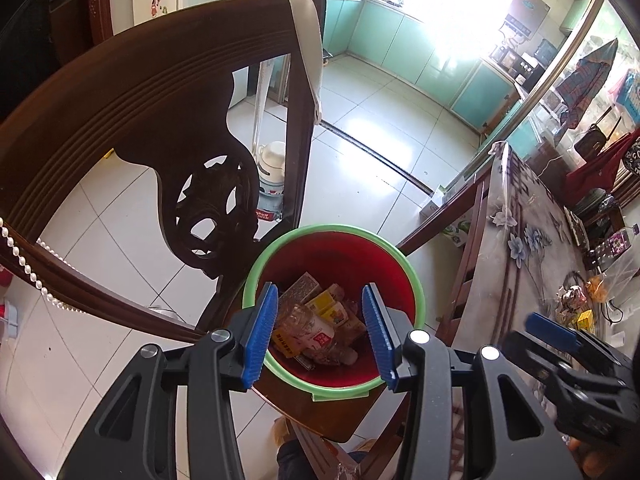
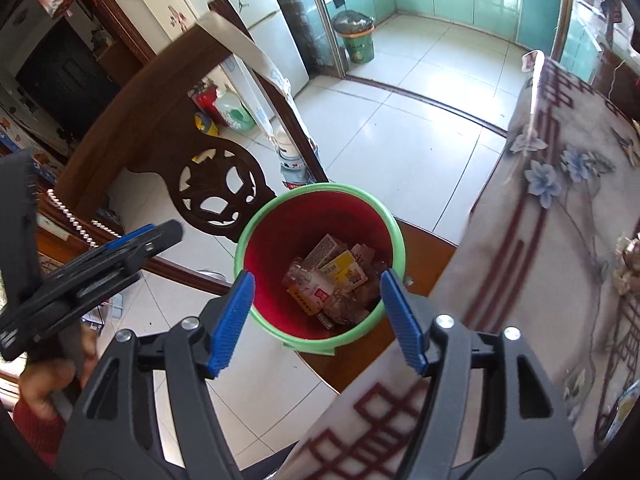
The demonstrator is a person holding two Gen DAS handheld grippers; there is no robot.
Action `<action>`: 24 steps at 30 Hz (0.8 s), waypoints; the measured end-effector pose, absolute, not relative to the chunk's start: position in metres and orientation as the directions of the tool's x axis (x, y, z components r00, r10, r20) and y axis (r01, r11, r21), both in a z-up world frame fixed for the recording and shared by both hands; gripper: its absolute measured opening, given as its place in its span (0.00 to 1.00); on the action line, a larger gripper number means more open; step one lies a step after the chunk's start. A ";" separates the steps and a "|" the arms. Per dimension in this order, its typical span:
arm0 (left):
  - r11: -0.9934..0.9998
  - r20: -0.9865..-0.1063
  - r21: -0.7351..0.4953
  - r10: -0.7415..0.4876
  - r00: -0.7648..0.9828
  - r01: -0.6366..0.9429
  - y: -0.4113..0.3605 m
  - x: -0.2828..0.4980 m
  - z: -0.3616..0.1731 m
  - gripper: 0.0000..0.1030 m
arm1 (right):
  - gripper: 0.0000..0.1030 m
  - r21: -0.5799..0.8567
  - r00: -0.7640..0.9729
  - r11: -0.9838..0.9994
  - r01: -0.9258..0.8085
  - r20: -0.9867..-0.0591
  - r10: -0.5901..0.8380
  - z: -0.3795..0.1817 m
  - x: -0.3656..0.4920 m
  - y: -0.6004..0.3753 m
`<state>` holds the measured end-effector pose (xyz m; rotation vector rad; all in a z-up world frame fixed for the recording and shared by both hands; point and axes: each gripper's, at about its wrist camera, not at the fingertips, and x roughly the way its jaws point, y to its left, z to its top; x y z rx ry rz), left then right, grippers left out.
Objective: Collect trash
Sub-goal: 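Move both open tools back over the table toward the remaining trash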
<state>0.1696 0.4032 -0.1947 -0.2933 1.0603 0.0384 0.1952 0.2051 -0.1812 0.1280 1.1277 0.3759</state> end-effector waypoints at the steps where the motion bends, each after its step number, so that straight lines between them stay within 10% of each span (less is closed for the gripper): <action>1: 0.962 -0.864 -0.217 -0.110 0.491 -0.165 0.401 0.168 -0.194 0.41 | 0.62 0.292 0.383 0.930 -0.225 -0.851 0.360 -0.176 0.188 0.201; 24: 0.953 -0.862 -0.216 -0.288 0.418 0.211 0.224 0.127 -0.181 0.41 | 0.65 0.212 0.493 0.967 0.139 -0.862 0.118 -0.165 0.046 0.035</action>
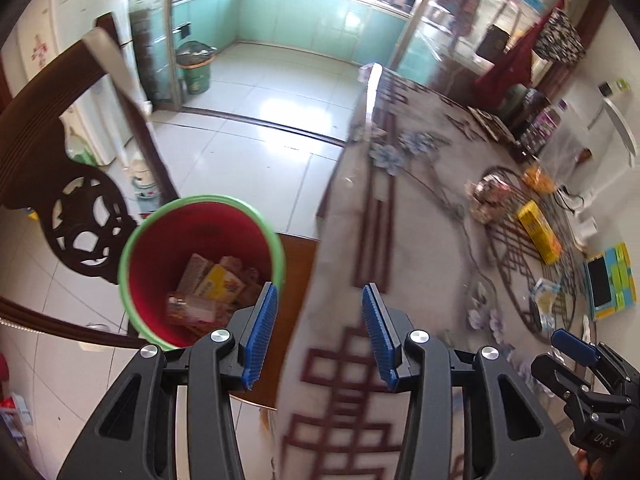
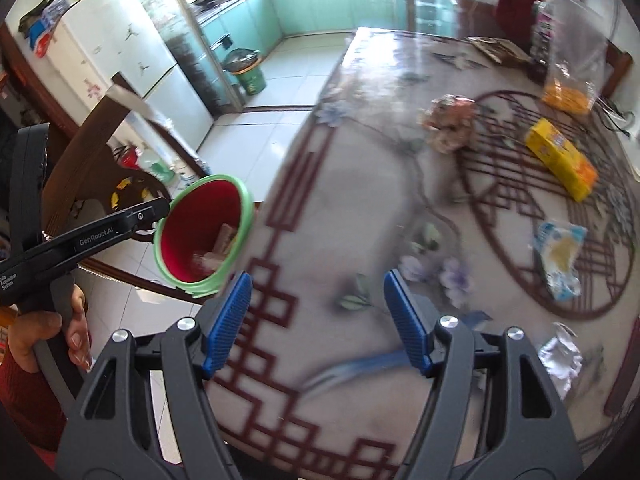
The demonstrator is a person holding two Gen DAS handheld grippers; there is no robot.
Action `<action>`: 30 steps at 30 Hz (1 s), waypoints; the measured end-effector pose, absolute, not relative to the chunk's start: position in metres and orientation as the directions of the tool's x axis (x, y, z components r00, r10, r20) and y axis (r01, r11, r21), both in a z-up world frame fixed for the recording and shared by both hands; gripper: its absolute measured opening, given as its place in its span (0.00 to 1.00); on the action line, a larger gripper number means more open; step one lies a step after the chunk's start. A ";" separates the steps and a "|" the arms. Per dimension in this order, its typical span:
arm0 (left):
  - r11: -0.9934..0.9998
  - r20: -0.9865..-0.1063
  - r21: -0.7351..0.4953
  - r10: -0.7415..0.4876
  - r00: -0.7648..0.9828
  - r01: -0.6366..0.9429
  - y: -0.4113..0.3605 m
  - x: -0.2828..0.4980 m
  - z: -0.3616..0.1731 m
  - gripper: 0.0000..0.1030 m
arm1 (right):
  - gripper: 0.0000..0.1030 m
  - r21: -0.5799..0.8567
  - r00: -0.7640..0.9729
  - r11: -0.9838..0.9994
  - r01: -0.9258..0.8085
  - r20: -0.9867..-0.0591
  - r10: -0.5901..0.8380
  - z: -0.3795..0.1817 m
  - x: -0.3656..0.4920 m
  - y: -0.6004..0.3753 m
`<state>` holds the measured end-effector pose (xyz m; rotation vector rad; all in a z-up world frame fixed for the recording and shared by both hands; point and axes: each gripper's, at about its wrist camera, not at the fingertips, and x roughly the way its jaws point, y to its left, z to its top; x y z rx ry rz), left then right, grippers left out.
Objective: Collect trash
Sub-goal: 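Move both open tools back over the table toward the remaining trash, then grasp blue-white snack wrapper with left tool while right tool grasps crumpled foil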
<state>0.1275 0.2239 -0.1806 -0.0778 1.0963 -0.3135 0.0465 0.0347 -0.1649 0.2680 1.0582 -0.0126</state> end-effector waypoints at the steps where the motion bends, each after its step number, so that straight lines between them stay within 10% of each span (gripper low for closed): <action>1: 0.950 -0.862 -0.216 -0.294 0.414 0.225 0.213 0.125 -0.180 0.41 | 0.65 0.206 0.496 0.967 0.152 -0.862 0.106 -0.165 0.040 0.025; 30: 0.889 -0.898 -0.201 -0.335 0.284 0.412 -0.044 0.034 -0.186 0.58 | 0.65 0.244 0.305 0.934 0.260 -0.939 0.160 -0.272 -0.056 -0.189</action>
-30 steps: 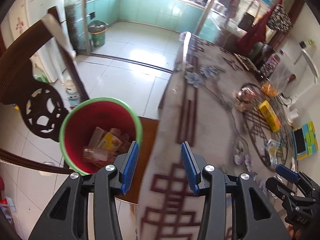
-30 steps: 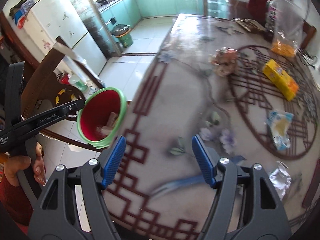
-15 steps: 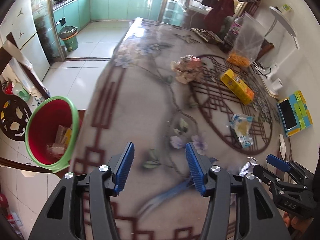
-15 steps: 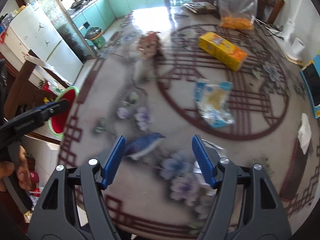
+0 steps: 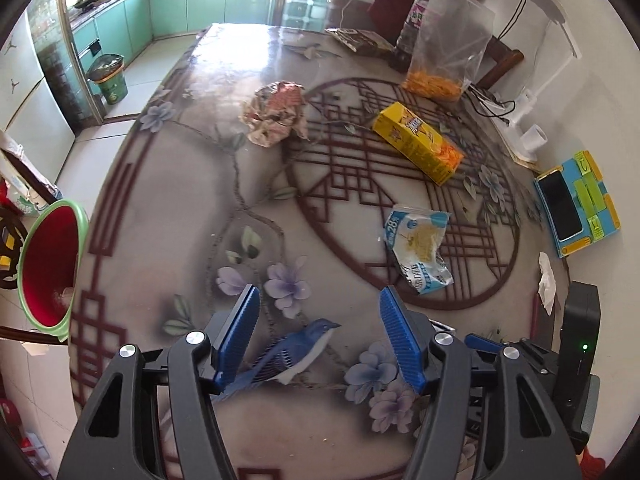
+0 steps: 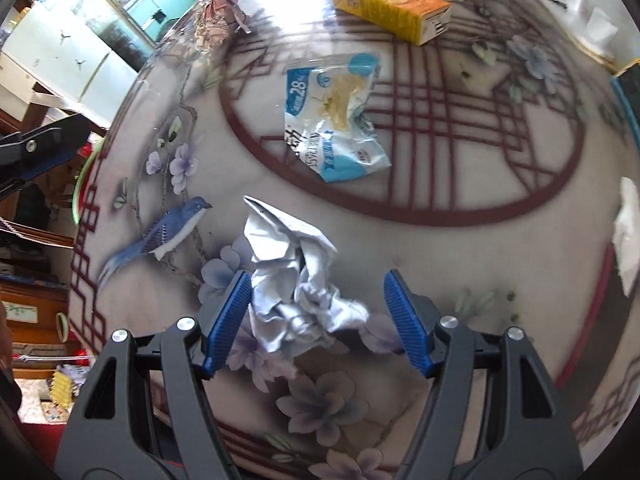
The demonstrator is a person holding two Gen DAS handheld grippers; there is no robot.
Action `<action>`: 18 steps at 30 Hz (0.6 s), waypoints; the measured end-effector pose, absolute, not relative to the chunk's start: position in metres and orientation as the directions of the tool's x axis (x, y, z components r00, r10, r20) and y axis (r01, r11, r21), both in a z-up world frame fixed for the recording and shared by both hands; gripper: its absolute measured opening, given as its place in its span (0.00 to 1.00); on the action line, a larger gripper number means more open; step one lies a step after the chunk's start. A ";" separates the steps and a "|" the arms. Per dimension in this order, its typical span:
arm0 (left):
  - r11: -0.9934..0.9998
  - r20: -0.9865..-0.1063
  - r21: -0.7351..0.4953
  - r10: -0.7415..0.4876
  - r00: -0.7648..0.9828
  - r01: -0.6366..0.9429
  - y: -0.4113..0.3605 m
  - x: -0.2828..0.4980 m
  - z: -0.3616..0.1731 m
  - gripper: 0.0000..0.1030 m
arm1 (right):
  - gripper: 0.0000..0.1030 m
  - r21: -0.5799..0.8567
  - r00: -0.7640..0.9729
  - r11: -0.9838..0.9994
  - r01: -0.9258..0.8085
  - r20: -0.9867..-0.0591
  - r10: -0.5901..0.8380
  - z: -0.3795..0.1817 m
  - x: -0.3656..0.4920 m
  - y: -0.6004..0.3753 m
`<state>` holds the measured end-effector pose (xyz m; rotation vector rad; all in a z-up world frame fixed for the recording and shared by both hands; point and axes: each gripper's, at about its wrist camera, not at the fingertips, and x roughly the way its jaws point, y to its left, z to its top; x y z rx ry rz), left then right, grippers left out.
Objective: Collect trash
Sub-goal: 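Grasp blue-white snack wrapper with left tool while right tool grasps crumpled foil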
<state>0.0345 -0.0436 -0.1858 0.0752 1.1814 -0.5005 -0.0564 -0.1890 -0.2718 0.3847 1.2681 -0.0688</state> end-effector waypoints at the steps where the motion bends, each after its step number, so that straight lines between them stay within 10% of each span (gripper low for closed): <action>1: 0.888 -0.901 -0.200 -0.333 0.279 0.415 -0.049 0.035 -0.187 0.58 | 0.65 0.260 0.298 0.933 0.250 -0.937 0.181 -0.276 -0.054 -0.189; 6: 0.876 -0.910 -0.183 -0.322 0.260 0.445 -0.082 0.041 -0.191 0.58 | 0.43 0.310 0.269 0.924 0.222 -0.931 0.248 -0.288 -0.049 -0.189; 18: 0.834 -0.936 -0.183 -0.309 0.166 0.521 -0.166 0.049 -0.225 0.58 | 0.44 0.353 0.422 0.845 0.402 -0.891 0.171 -0.252 -0.058 -0.285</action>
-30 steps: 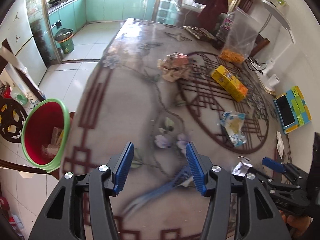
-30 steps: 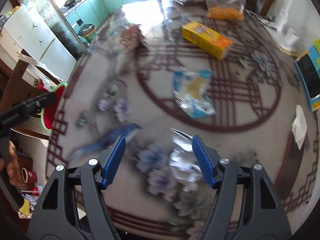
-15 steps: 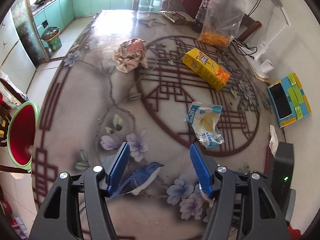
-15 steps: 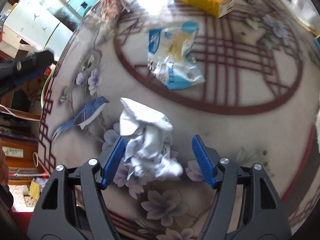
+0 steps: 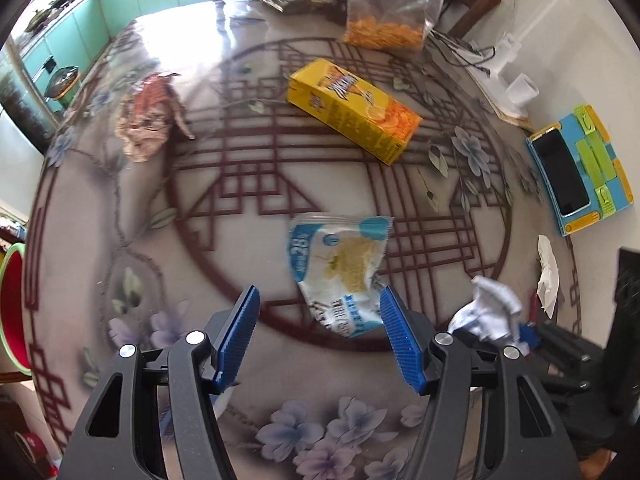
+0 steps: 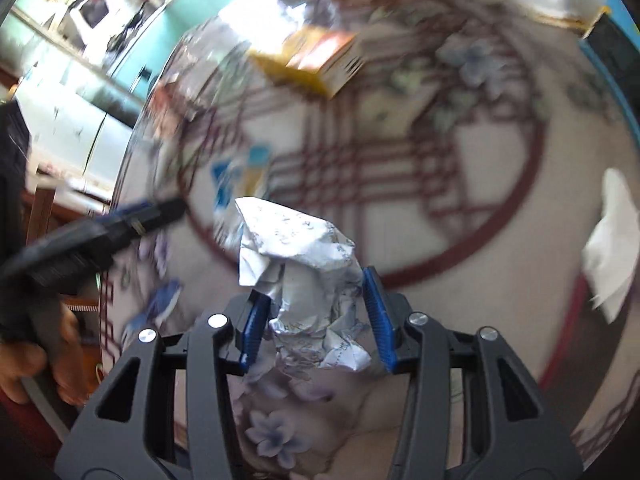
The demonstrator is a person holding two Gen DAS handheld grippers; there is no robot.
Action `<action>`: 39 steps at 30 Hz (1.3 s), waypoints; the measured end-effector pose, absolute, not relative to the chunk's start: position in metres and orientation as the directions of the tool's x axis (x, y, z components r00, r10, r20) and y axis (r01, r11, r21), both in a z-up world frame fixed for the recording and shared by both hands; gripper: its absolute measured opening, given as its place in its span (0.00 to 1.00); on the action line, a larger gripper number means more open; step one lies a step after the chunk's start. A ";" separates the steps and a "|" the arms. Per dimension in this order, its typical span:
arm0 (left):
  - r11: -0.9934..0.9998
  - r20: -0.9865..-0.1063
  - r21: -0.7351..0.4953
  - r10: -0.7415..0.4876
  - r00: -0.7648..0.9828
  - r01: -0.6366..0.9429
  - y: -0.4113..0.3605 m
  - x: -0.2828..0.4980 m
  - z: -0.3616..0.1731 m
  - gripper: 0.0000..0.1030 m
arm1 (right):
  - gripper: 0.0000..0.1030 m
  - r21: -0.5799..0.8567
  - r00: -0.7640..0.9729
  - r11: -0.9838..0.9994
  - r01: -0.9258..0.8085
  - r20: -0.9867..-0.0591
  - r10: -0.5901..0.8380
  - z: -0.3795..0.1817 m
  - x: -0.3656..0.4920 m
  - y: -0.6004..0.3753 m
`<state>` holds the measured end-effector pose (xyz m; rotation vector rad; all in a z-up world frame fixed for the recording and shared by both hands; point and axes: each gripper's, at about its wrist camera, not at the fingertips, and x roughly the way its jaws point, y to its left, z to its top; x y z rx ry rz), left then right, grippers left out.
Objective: Collect trash
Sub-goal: 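Grasp blue-white snack wrapper with left tool while right tool grasps crumpled foil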
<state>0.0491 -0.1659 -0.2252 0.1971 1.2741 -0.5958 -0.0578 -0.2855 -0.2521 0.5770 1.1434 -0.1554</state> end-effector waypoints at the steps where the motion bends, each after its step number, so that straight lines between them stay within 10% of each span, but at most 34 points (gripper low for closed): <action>1: 0.830 -0.938 -0.183 -0.309 0.160 0.526 -0.173 0.049 -0.230 0.58 | 0.44 0.344 0.428 0.845 0.409 -0.890 0.155 -0.249 -0.058 -0.291; 16: 0.865 -0.953 -0.138 -0.248 0.172 0.483 -0.198 0.060 -0.274 0.58 | 0.44 0.355 0.423 0.829 0.431 -0.891 0.162 -0.260 -0.053 -0.307; 27: 0.845 -0.946 -0.191 -0.295 0.137 0.500 -0.193 0.058 -0.267 0.15 | 0.44 0.361 0.448 0.839 0.408 -0.879 0.160 -0.249 -0.048 -0.299; 39: 0.849 -0.923 -0.213 -0.337 0.186 0.484 -0.167 0.055 -0.244 0.12 | 0.44 0.350 0.453 0.853 0.387 -0.878 0.154 -0.237 -0.049 -0.282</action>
